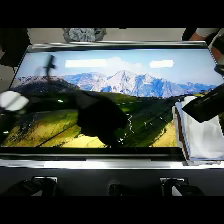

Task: Fold the shirts.

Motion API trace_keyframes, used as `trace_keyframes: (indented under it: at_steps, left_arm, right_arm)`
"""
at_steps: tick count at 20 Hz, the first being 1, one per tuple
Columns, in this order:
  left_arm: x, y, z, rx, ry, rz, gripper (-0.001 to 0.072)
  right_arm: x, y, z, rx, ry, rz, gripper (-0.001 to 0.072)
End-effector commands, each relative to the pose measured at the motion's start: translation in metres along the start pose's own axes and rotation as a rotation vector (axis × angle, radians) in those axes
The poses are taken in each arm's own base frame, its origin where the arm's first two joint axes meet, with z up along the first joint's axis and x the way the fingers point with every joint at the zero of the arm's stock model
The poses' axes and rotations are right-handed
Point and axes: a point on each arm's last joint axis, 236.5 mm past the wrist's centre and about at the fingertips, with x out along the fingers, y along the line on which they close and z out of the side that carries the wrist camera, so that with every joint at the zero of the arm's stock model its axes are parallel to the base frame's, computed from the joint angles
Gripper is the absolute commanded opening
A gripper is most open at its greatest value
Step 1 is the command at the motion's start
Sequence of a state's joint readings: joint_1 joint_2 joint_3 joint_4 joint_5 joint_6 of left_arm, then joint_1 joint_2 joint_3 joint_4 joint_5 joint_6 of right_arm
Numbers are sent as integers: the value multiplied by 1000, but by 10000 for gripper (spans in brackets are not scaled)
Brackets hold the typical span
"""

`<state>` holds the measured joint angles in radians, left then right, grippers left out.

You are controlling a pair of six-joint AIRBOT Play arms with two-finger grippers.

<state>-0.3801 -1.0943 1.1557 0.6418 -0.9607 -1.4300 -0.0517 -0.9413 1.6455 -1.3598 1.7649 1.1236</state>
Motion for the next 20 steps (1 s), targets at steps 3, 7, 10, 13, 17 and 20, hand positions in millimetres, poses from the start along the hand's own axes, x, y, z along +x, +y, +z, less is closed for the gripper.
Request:
trace_keyframes:
  at_steps: [3,7,10,13,17,20]
  left_arm:
    - [116,39,-111,-36,392,36,720]
    - [65,87,-56,72,400,168,719]
    - [-27,177,-18,37,359,467,718]
    - [-68,231,-61,-192,409,511,717]
    - [-26,235,-141,-382,454,360,715]
    - [-2,242,-165,-388,435,380,706]
  right_arm:
    - [11,-19,-19,37,115,-52,674]
    - [56,-23,-10,46,191,36,673]
    - [108,13,-5,54,209,269,675]
    - [165,58,-32,95,261,437,687]
    - [218,133,-82,65,348,595,707]
    - [232,152,-100,82,371,622,706]
